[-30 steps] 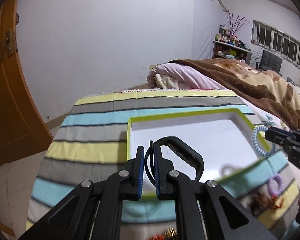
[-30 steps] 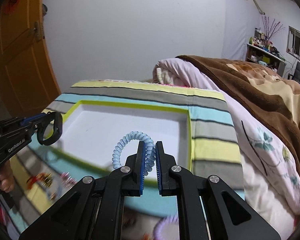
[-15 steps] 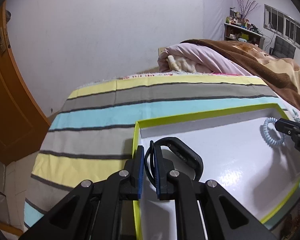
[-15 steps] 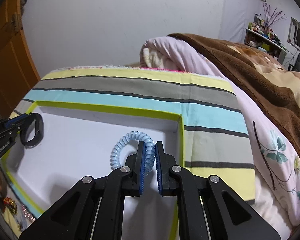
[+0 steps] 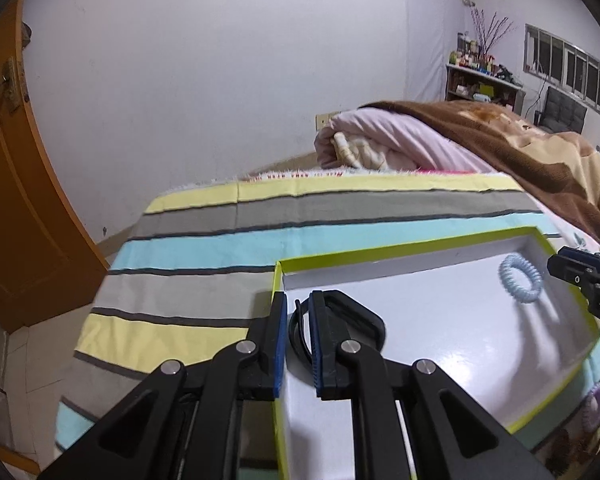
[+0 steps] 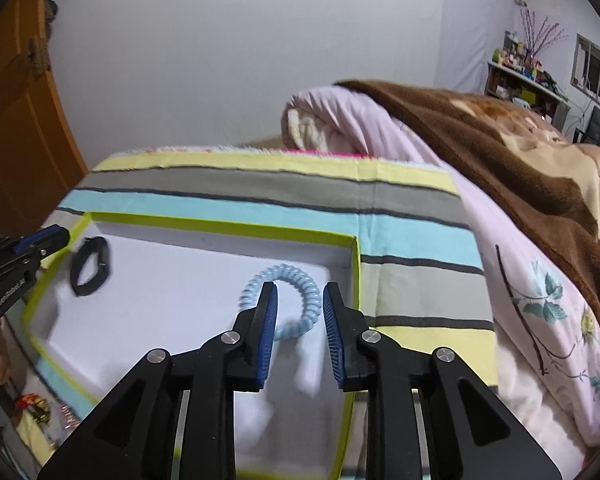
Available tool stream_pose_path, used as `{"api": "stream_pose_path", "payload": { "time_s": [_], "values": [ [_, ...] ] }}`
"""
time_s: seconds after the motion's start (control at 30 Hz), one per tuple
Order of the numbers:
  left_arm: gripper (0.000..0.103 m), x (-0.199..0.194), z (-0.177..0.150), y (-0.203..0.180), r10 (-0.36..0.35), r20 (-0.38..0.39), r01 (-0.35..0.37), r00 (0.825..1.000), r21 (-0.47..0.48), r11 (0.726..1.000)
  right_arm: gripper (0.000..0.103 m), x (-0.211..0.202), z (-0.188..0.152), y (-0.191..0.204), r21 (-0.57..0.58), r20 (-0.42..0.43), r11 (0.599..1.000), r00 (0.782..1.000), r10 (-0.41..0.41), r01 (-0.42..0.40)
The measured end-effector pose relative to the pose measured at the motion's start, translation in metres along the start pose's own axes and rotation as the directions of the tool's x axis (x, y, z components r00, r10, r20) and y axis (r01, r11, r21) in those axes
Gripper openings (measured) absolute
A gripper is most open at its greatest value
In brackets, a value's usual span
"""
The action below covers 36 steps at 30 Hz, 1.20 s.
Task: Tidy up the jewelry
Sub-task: 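Carry both items into the lime-green box and open both tools to release them, then move both open tools back toward the remaining jewelry on the bedspread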
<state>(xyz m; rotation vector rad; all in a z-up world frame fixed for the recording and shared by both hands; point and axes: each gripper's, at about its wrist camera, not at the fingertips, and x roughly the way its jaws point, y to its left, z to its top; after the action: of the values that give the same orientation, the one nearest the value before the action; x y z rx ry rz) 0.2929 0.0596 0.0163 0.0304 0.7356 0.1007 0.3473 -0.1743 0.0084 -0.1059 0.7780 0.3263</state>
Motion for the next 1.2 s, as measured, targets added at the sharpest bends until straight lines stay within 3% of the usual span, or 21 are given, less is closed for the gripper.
{"api": "stream_pose_path", "payload": {
  "time_s": [0.27, 0.6, 1.07, 1.2],
  "values": [
    [0.012, -0.06, -0.018, 0.001, -0.043, 0.069, 0.044, 0.997, -0.02, 0.999, 0.028, -0.069, -0.027, 0.02, -0.02, 0.096, 0.999, 0.995, 0.03, -0.028],
    [0.012, -0.136, -0.073, -0.005, -0.094, 0.144, 0.1, 0.985, -0.034, 0.994, 0.028, -0.139, -0.089, 0.041, -0.021, 0.162, 0.998, 0.985, 0.062, -0.06],
    [0.012, -0.191, -0.141, -0.004, -0.119, 0.146, 0.127, 0.982, -0.052, 0.991, 0.028, -0.197, -0.159, 0.058, 0.006, 0.181, 0.991, 0.974, 0.133, -0.137],
    [0.019, -0.199, -0.152, -0.008, -0.128, 0.147, 0.136, 0.981, -0.046, 0.99, 0.028, -0.204, -0.17, 0.059, 0.009, 0.175, 0.99, 0.975, 0.139, -0.143]
  ]
}}
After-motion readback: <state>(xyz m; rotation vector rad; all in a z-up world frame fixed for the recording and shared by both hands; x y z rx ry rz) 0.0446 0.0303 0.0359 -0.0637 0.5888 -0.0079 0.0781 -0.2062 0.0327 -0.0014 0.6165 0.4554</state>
